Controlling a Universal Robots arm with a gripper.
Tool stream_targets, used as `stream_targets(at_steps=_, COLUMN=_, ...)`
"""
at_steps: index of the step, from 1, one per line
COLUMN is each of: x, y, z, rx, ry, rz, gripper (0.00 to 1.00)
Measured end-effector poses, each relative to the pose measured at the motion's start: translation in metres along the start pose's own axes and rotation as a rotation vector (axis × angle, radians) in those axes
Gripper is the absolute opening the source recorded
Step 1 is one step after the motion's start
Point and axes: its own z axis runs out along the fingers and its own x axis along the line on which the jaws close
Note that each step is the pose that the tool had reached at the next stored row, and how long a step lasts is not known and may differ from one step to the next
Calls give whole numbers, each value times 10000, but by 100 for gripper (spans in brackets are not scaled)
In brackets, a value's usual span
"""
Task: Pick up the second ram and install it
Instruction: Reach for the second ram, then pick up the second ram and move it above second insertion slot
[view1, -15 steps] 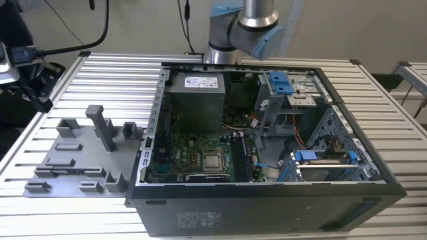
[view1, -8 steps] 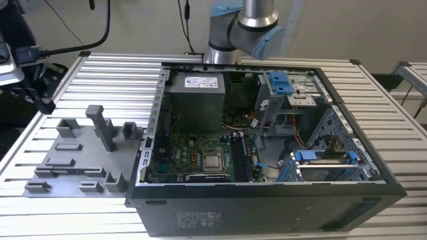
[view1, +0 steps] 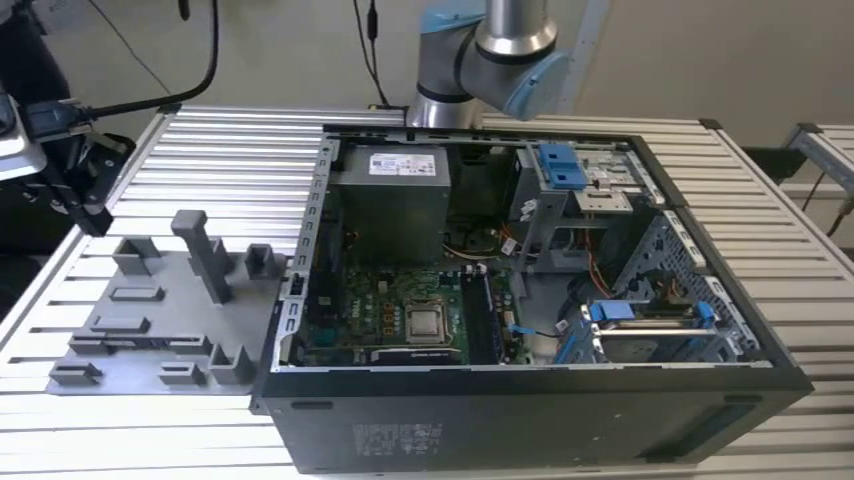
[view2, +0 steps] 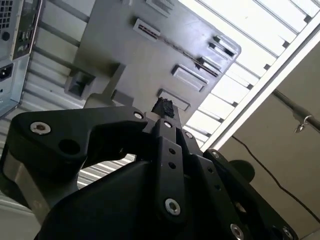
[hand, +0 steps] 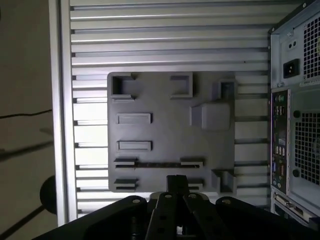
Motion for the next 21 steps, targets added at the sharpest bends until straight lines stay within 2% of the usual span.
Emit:
stream_targets(at_steps=2, x=-1, y=-29, z=4, rx=0, ry=0, rz=-1, gripper=11)
stream_targets(at_steps=21, x=-2, y=-39, z=3, rx=0, ry=0, rz=0, gripper=11)
